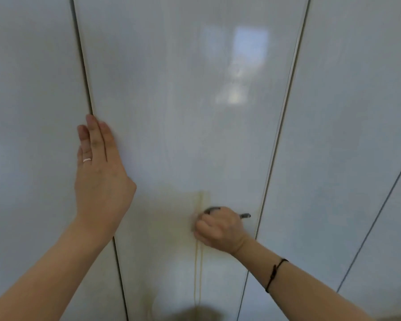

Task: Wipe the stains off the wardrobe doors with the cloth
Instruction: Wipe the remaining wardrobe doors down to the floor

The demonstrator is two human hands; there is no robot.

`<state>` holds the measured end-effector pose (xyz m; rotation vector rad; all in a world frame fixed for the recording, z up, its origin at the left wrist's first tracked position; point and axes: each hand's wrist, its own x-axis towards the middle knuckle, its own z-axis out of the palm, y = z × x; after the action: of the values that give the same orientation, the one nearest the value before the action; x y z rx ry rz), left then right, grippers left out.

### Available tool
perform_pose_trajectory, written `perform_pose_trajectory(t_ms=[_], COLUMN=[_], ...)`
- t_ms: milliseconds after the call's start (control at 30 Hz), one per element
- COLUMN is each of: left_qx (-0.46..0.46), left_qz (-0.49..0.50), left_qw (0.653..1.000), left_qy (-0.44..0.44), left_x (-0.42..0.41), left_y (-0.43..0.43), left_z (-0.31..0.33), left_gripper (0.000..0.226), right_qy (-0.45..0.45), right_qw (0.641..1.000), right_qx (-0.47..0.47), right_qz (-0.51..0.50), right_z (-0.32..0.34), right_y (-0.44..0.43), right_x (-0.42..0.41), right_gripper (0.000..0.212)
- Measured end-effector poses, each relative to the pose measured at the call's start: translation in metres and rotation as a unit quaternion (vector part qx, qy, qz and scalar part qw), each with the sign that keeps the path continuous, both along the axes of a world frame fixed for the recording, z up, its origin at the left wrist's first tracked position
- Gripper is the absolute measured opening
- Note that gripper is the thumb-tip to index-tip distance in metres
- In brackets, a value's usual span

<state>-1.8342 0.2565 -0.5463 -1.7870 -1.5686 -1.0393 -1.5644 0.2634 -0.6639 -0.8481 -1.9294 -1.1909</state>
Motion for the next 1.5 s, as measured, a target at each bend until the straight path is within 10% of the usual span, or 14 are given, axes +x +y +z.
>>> perform_pose_trajectory(t_ms=[100, 300, 533, 633, 867, 1100, 1200, 1400, 1500], left_qx=[0.003, 0.008, 0.006, -0.003, -0.006, -0.016, -0.022, -0.024, -0.014], left_qz=[0.001, 0.002, -0.019, -0.009, -0.008, -0.010, -0.006, -0.012, -0.011], left_qw=[1.000, 1.000, 0.999, 1.000, 0.999, 1.000, 1.000, 0.999, 1.000], left_qy=[0.010, -0.010, -0.025, -0.020, -0.031, -0.008, 0.003, -0.026, -0.015], left_x=[-0.006, 0.000, -0.001, -0.002, 0.004, -0.005, -0.007, 0.002, -0.002], left_y=[-0.004, -0.002, 0.000, -0.001, -0.004, -0.004, -0.007, -0.006, -0.002], left_z=[0.003, 0.001, 0.000, 0.000, -0.002, 0.001, 0.002, 0.000, -0.004], left_gripper=[0.088, 0.084, 0.083, 0.085, 0.082, 0.082, 0.083, 0.083, 0.084], right_qy=[-0.077, 0.320, -0.009, -0.083, 0.352, -0.015, -0.068, 0.368, 0.304], right_qw=[0.995, 0.930, 0.998, 0.994, 0.925, 0.996, 0.995, 0.916, 0.943], right_qx=[0.048, 0.177, 0.043, 0.019, 0.135, 0.027, 0.015, 0.134, 0.121], right_qz=[0.045, -0.042, 0.048, 0.067, -0.043, 0.081, 0.068, -0.083, -0.064], right_z=[0.044, 0.249, 0.024, 0.031, 0.246, 0.033, 0.040, 0.220, 0.162], right_y=[0.008, 0.014, 0.010, 0.010, 0.008, 0.016, 0.012, 0.006, 0.006], right_x=[0.014, -0.007, -0.020, -0.003, -0.037, -0.072, -0.023, 0.037, 0.016], right_gripper=[0.032, 0.039, 0.033, 0.029, 0.030, 0.030, 0.027, 0.031, 0.033])
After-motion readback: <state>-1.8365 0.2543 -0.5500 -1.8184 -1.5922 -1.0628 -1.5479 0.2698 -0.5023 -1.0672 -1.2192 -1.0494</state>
